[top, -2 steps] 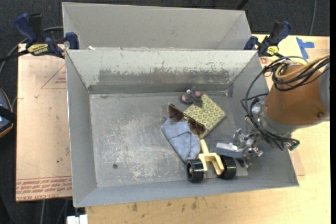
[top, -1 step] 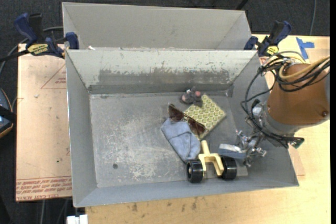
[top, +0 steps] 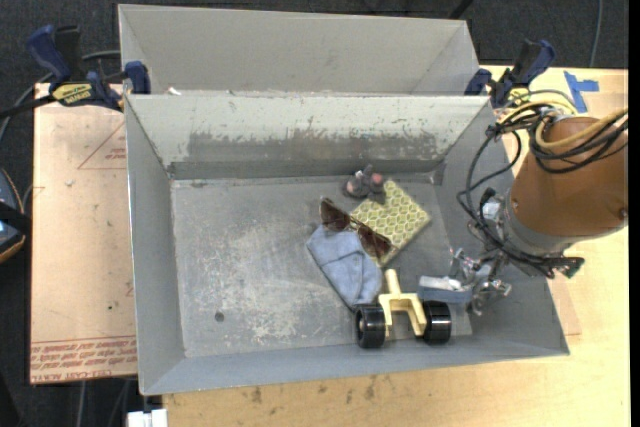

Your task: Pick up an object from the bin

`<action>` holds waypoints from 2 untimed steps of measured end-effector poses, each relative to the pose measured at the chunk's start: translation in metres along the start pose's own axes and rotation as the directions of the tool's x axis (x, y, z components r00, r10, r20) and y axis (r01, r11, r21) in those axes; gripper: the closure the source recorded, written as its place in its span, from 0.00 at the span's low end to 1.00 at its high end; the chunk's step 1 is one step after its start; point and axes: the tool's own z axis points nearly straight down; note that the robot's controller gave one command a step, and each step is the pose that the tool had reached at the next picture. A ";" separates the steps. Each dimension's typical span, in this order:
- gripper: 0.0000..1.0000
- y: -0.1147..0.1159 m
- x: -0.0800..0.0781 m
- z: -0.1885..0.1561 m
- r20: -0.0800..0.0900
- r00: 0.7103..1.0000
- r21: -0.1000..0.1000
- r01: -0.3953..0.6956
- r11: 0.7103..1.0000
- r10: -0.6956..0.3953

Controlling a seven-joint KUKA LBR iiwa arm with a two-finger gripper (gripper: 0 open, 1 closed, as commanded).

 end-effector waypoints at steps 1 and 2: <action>1.00 0.008 -0.008 -0.003 0.004 0.995 0.011 0.101 0.995 -0.101; 0.00 0.001 -0.013 0.035 0.002 1.000 -0.002 -0.002 1.000 0.002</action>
Offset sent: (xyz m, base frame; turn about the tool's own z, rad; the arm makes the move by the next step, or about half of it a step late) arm 0.0060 0.0079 -0.0356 0.0003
